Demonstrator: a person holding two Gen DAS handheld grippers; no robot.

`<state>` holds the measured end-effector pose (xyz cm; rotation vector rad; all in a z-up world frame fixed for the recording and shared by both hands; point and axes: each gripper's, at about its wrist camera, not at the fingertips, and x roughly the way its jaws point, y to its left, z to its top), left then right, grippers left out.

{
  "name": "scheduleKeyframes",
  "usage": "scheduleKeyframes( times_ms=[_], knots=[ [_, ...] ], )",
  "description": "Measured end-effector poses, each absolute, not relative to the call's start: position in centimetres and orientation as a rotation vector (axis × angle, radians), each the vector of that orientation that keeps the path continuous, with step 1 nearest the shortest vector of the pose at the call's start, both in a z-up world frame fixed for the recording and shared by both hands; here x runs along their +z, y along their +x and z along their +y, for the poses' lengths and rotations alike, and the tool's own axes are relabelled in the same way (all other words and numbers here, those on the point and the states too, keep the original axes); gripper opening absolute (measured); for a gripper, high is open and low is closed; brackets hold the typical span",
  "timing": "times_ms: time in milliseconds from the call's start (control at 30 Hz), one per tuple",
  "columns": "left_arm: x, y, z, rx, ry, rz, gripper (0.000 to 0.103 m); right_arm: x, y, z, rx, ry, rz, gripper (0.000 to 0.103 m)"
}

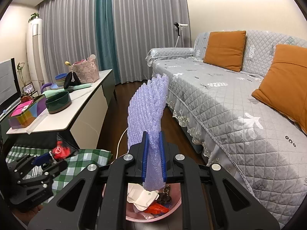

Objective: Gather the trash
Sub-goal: 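Lift and carry the foam and snack packet in both tools over the pink bucket, then open both tools to drop the foam and snack packet into the bucket, then move both open tools back toward the clear straws and black rubber band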

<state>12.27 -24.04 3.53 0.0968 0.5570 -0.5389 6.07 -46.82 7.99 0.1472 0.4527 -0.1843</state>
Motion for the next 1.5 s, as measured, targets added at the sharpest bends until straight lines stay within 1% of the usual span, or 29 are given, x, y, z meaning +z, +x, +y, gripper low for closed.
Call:
scheduleKeyframes(
  times_ms=[333,700,733,767,800,833,867,1033,1200,1433,1500],
  knots=[
    [2.3,13.4,-26.3,-0.570,0.107,0.582,0.048,7.2,6.8,-47.4,-0.191,0.156,0.479,0.012],
    [2.3,14.1,-27.8,-0.591,0.118,0.580,0.048,7.1,7.1,-47.9,-0.194,0.172,0.487,0.013],
    [2.2,14.1,-28.0,-0.593,0.121,0.578,0.049,7.1,7.2,-48.0,-0.193,0.175,0.489,0.015],
    [2.2,14.2,-28.1,-0.594,0.125,0.579,0.054,7.1,7.2,-48.0,-0.200,0.176,0.491,0.021],
    [2.1,14.3,-28.3,-0.594,0.130,0.585,0.062,7.0,7.2,-48.0,-0.203,0.176,0.496,0.030],
    [1.9,14.4,-28.4,-0.595,0.133,0.597,0.071,6.9,7.3,-48.1,-0.216,0.176,0.500,0.054],
    [1.8,14.3,-28.3,-0.597,0.128,0.599,0.071,7.0,7.2,-48.2,-0.238,0.175,0.492,0.066],
    [1.5,13.8,-27.4,-0.589,0.110,0.609,0.071,7.4,6.8,-48.8,-0.265,0.195,0.472,0.070],
    [2.1,13.0,-25.4,-0.562,0.089,0.606,0.071,7.7,6.7,-48.2,-0.251,0.206,0.466,0.070],
    [2.8,10.7,-19.6,-0.506,0.053,0.611,0.071,8.5,6.8,-44.7,-0.194,0.199,0.437,0.086],
    [2.8,10.2,-18.0,-0.485,0.066,0.614,0.071,8.6,7.1,-43.1,-0.164,0.190,0.437,0.087]
  ],
)
